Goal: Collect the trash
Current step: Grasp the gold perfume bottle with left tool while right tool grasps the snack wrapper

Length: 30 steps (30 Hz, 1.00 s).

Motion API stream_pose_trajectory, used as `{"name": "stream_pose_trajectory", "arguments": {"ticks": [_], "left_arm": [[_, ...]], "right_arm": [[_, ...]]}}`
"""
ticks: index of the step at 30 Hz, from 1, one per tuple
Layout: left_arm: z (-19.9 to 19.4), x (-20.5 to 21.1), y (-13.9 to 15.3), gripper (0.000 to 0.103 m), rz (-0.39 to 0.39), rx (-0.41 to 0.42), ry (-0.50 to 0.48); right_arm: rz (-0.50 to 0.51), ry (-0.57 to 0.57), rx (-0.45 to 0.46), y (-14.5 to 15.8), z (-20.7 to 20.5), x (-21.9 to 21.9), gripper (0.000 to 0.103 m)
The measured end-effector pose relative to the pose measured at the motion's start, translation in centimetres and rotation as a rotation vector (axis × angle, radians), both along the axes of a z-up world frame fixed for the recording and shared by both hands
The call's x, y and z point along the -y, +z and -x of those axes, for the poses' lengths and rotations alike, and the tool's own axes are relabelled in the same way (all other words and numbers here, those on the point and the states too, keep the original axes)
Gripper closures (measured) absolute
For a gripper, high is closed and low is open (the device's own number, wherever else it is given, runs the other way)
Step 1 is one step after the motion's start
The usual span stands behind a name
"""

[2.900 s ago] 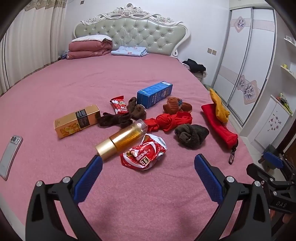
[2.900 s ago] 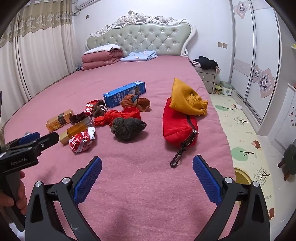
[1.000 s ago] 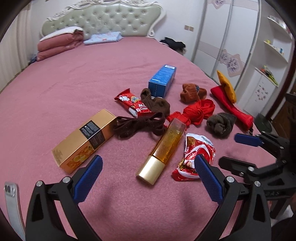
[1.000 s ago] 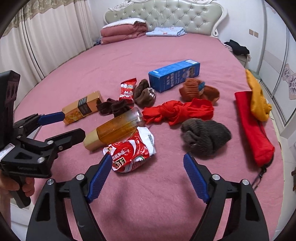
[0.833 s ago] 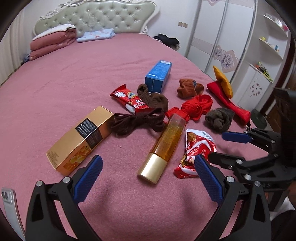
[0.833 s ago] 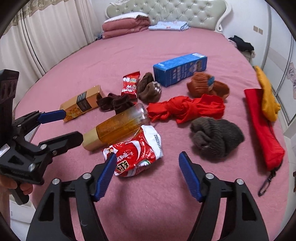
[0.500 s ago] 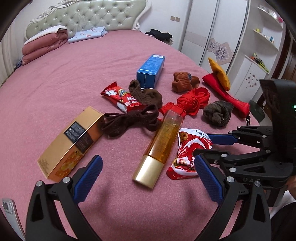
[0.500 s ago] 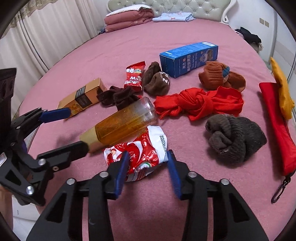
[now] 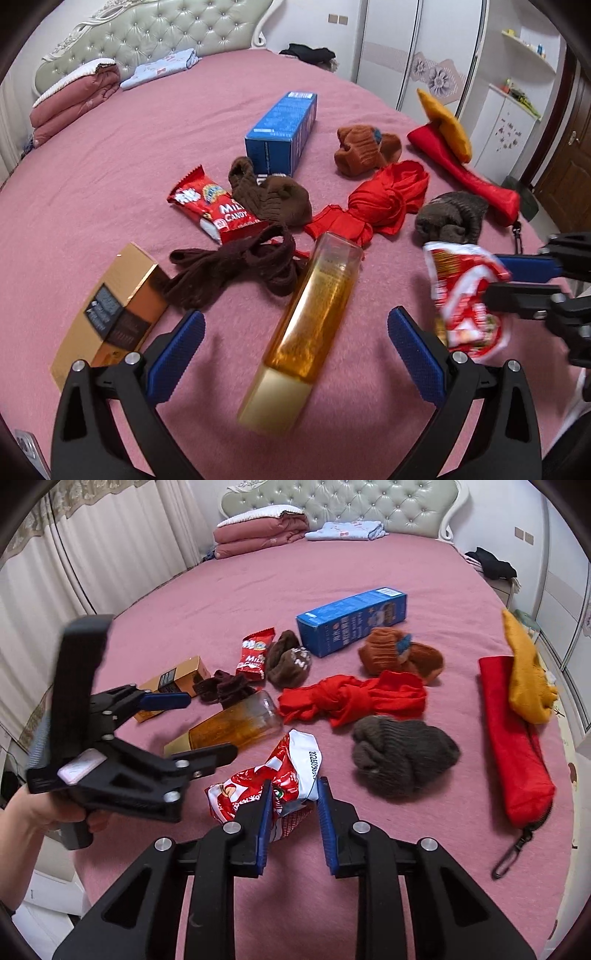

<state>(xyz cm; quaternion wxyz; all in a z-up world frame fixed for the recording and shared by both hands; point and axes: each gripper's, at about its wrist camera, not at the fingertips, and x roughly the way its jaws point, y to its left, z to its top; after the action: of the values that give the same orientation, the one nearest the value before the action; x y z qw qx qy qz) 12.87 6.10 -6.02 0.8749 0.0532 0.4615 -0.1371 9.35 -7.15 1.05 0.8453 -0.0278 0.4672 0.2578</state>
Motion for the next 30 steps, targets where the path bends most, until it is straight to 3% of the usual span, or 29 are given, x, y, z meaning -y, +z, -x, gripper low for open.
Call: {"name": "stream_pose_trajectory", "arguments": {"ticks": [2, 5, 7, 8, 11, 16, 24, 30], "left_arm": [[-0.3, 0.4, -0.5, 0.010, -0.003, -0.022, 0.002], [-0.5, 1.3, -1.4, 0.034, -0.034, -0.062, -0.009], [-0.1, 1.9, -1.6, 0.044, -0.068, -0.055, -0.016], [0.0, 2.0, -1.6, 0.056, -0.079, -0.052, -0.007], [0.4, 2.3, -1.2, 0.065, -0.075, -0.060, 0.020], [2.1, 3.5, -0.5, 0.069, -0.097, -0.051, 0.031], [4.9, 7.2, 2.5, 0.069, 0.023, -0.019, -0.004], [5.5, 13.2, 4.0, 0.069, 0.099, -0.010, -0.078]], "right_arm": [[-0.005, -0.012, 0.002, 0.1, 0.0, 0.8, 0.080], [-0.020, -0.026, -0.002, 0.2, -0.1, 1.6, 0.080], [-0.025, -0.030, -0.004, 0.2, -0.1, 1.9, 0.080], [-0.031, -0.031, -0.004, 0.3, 0.0, 2.1, 0.080], [-0.038, -0.031, 0.001, 0.5, 0.3, 2.6, 0.080], [-0.053, -0.028, 0.016, 0.9, 1.1, 3.6, 0.080], [-0.081, -0.042, 0.040, 2.0, 2.8, 7.5, 0.080], [-0.076, -0.102, 0.059, 2.7, 4.0, 13.2, 0.080]]}}
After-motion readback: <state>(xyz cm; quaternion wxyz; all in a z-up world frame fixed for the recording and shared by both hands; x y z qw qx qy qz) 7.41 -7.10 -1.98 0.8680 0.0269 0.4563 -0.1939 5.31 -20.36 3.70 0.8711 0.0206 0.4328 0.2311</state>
